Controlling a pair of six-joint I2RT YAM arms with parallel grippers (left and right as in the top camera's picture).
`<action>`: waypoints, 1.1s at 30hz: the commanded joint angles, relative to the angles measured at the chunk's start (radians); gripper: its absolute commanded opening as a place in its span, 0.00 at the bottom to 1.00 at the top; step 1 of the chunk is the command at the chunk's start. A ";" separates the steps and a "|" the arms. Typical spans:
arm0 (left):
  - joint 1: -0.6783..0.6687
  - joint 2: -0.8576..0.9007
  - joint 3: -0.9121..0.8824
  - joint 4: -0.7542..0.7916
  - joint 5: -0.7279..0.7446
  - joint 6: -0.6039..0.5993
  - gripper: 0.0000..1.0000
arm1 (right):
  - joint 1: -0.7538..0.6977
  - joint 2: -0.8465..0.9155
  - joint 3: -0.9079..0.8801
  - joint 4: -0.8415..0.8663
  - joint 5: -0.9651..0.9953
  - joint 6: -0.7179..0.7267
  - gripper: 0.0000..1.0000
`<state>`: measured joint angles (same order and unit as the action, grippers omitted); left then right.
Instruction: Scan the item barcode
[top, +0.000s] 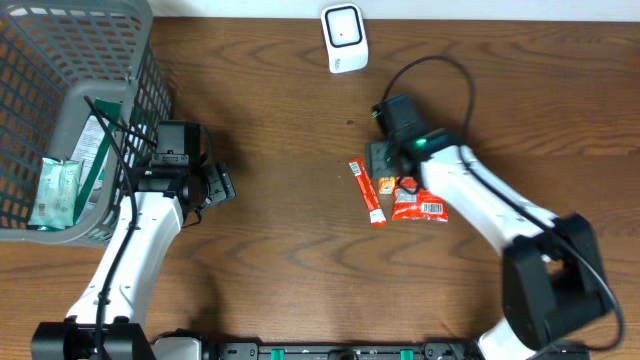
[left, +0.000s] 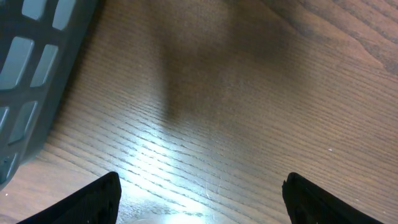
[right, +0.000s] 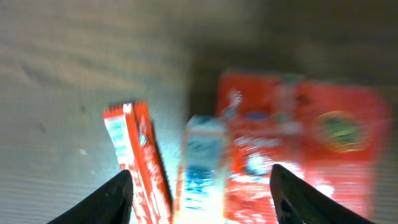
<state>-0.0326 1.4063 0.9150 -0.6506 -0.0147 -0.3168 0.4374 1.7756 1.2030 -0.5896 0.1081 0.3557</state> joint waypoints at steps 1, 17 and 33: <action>0.008 0.012 -0.012 -0.003 -0.016 -0.002 0.84 | -0.087 -0.108 0.040 -0.023 0.015 0.006 0.68; 0.008 0.012 -0.012 -0.004 -0.016 -0.002 0.84 | -0.353 -0.148 0.040 -0.223 0.014 0.003 0.99; 0.008 0.011 -0.012 -0.001 0.420 -0.002 0.07 | -0.351 -0.148 0.040 -0.222 0.014 0.003 0.99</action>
<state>-0.0296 1.4063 0.9150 -0.6453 0.2123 -0.3164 0.0872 1.6295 1.2335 -0.8112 0.1131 0.3557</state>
